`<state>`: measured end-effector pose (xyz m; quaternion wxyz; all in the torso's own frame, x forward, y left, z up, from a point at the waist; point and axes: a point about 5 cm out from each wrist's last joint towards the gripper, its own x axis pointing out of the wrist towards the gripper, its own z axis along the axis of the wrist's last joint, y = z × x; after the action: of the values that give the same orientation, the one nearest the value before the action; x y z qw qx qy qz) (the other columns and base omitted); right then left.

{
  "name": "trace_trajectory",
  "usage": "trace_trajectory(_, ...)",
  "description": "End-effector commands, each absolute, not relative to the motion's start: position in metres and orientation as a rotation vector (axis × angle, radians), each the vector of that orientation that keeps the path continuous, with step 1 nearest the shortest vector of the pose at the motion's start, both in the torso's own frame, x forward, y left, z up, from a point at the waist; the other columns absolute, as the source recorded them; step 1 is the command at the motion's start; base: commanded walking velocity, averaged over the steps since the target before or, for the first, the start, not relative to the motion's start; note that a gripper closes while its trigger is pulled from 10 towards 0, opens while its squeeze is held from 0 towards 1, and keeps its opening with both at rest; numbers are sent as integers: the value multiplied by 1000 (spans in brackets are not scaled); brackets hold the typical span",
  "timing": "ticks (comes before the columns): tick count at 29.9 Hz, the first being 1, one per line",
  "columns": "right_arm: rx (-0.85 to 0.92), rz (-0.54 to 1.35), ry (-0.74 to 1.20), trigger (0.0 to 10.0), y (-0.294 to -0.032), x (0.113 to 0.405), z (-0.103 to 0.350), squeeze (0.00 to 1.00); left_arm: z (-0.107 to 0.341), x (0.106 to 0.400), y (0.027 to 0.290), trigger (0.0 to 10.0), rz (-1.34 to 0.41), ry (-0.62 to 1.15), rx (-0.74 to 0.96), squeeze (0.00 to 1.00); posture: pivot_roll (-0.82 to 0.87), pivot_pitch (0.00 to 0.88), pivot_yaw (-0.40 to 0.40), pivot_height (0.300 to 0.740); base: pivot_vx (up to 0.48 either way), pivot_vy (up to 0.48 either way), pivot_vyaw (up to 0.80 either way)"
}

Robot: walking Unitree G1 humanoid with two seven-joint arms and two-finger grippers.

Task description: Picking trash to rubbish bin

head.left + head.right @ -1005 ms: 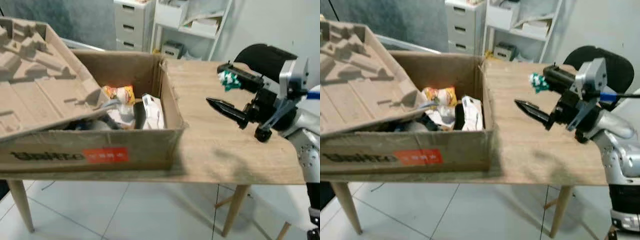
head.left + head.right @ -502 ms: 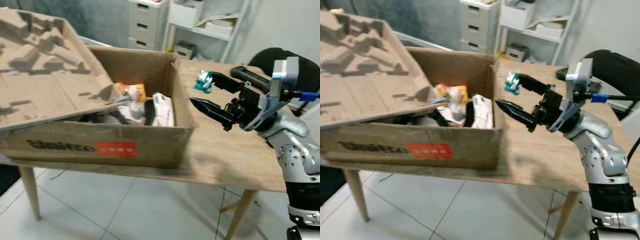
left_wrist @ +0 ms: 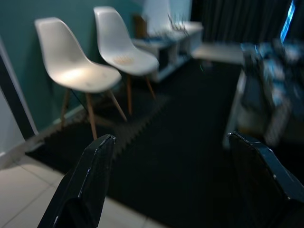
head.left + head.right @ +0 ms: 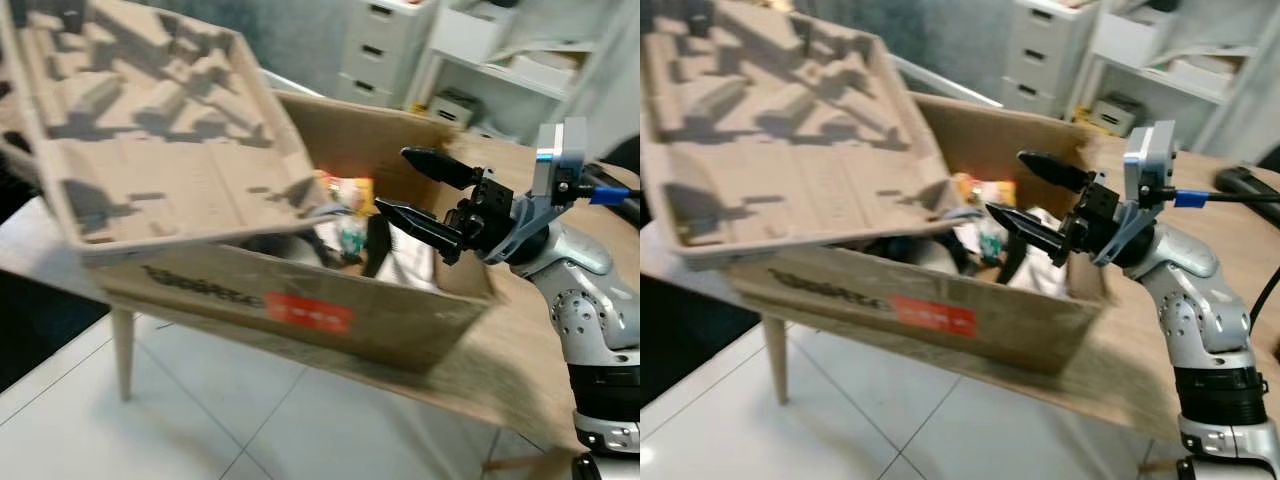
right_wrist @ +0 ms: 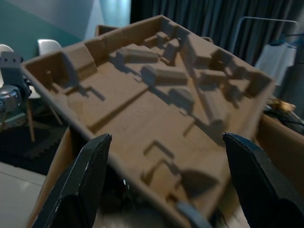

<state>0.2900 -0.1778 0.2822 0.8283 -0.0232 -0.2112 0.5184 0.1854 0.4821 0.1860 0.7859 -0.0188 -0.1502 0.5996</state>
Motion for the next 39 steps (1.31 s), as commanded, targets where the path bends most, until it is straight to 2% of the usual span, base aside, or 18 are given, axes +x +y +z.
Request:
trace_trajectory(1, -60, 1089, -458, 10000, -181, 289, 283, 0, 203, 181, 487, 10000, 1284, -400, -37, 0, 79, 98, -62, 740, 0, 0, 0)
trace_trajectory(3, -62, 1088, -454, 10000, -181, 289, 283, 0, 211, 182, 488, 10000, 1242, -452, -53, 0, 80, 97, -62, 740, 0, 0, 0)
trace_trajectory(6, -73, 1085, -447, 10000, -180, 290, 281, 0, 234, 183, 489, 10000, 1087, -610, -113, 0, 84, 97, -61, 740, 0, 0, 0)
trace_trajectory(10, -75, 1084, -446, 10000, -180, 290, 280, 0, 246, 184, 488, 10000, 991, -705, -154, 0, 86, 101, -59, 740, 0, 0, 0)
trace_trajectory(11, -76, 1079, -445, 10000, -180, 290, 280, 0, 259, 183, 487, 10000, 890, -808, -217, 0, 89, 106, -61, 740, 0, 0, 0)
trace_trajectory(12, -76, 1079, -445, 10000, -180, 290, 280, 0, 259, 183, 487, 10000, 890, -808, -217, 0, 89, 106, -61, 740, 0, 0, 0)
trace_trajectory(13, -76, 1076, -443, 10000, -181, 290, 280, 0, 267, 184, 485, 10000, 811, -871, -264, 0, 92, 108, -62, 740, 0, 0, 0)
trace_trajectory(16, -77, 1068, -438, 10000, -182, 292, 278, 0, 293, 191, 467, 10000, 490, -1024, -349, 0, 94, 111, -63, 740, 0, 0, 0)
trace_trajectory(17, -77, 1068, -438, 10000, -182, 292, 278, 0, 293, 191, 467, 10000, 490, -1024, -349, 0, 94, 111, -63, 740, 0, 0, 0)
trace_trajectory(19, -79, 1039, -443, 10000, -184, 294, 279, 0, 315, 196, 438, 10000, 158, -1121, -384, 0, 98, 114, -62, 740, 0, 0, 0)
trace_trajectory(20, -79, 1039, -443, 10000, -184, 294, 279, 0, 315, 196, 438, 10000, 158, -1121, -384, 0, 98, 114, -62, 740, 0, 0, 0)
trace_trajectory(22, -74, 1007, -455, 10000, -186, 297, 281, 0, 329, 195, 410, 10000, -126, -1182, -411, 0, 97, 116, -60, 740, 0, 0, 0)
trace_trajectory(25, -72, 998, -460, 10000, -186, 297, 282, 0, 331, 193, 402, 10000, -209, -1197, -419, 0, 97, 116, -60, 740, 0, 0, 0)
trace_trajectory(29, -54, 986, -495, 10000, -189, 296, 288, 0, 346, 184, 365, 10000, -594, -1229, -450, 0, 92, 115, -59, 740, 0, 0, 0)
trace_trajectory(30, -54, 986, -495, 10000, -189, 296, 288, 0, 346, 184, 365, 10000, -594, -1229, -450, 0, 92, 115, -59, 740, 0, 0, 0)
trace_trajectory(32, -54, 983, -499, 10000, -190, 296, 289, 0, 352, 176, 351, 10000, -752, -1245, -461, 0, 95, 114, -60, 740, 0, 0, 0)
trace_trajectory(37, -56, 954, -508, 10000, -193, 299, 290, 0, 357, 171, 329, 10000, -898, -1232, -489, 0, 97, 114, -62, 740, 0, 0, 0)
trace_trajectory(39, -40, 876, -529, 10000, -198, 308, 294, 0, 361, 172, 299, 10000, -1035, -1172, -500, 0, 104, 114, -66, 740, 0, 0, 0)
